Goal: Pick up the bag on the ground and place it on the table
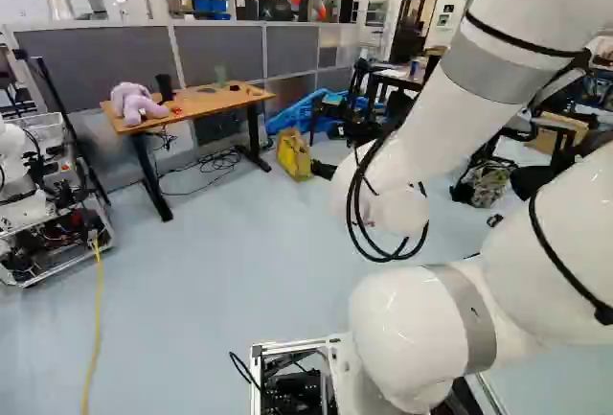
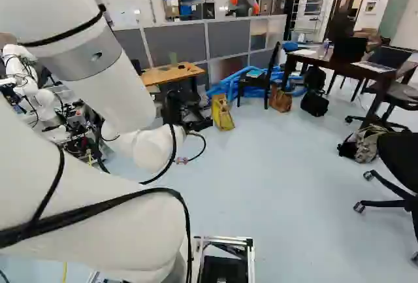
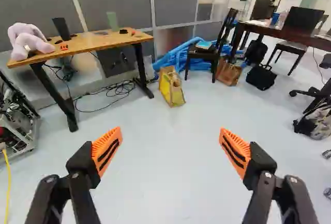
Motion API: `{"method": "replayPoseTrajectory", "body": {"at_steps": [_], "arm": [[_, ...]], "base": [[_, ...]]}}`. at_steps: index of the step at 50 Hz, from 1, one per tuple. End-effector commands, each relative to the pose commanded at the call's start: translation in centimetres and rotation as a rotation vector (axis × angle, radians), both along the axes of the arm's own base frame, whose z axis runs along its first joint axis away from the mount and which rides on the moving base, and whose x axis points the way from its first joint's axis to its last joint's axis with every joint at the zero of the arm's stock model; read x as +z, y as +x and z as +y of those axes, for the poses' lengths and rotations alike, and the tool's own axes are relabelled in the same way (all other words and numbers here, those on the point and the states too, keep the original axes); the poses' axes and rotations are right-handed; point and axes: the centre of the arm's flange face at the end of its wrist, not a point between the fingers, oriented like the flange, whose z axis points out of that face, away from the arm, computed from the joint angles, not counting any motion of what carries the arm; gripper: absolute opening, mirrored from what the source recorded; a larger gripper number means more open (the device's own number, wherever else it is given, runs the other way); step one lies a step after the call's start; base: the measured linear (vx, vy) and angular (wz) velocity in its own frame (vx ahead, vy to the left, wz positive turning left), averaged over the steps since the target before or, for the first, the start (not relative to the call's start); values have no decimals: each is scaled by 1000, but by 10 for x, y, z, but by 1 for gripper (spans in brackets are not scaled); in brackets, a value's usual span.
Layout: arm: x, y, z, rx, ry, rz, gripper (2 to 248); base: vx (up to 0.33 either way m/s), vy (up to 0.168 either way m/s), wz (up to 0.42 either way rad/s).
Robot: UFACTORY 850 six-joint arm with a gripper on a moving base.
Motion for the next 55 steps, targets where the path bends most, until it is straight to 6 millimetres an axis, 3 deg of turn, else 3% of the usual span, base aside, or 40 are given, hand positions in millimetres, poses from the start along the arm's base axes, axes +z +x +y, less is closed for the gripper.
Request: {"method": "replayPoseTrajectory", "body": {"at_steps": [55], "arm": [[0, 0, 0, 0, 0, 0, 247]], "base": [[168, -38, 7]]}}
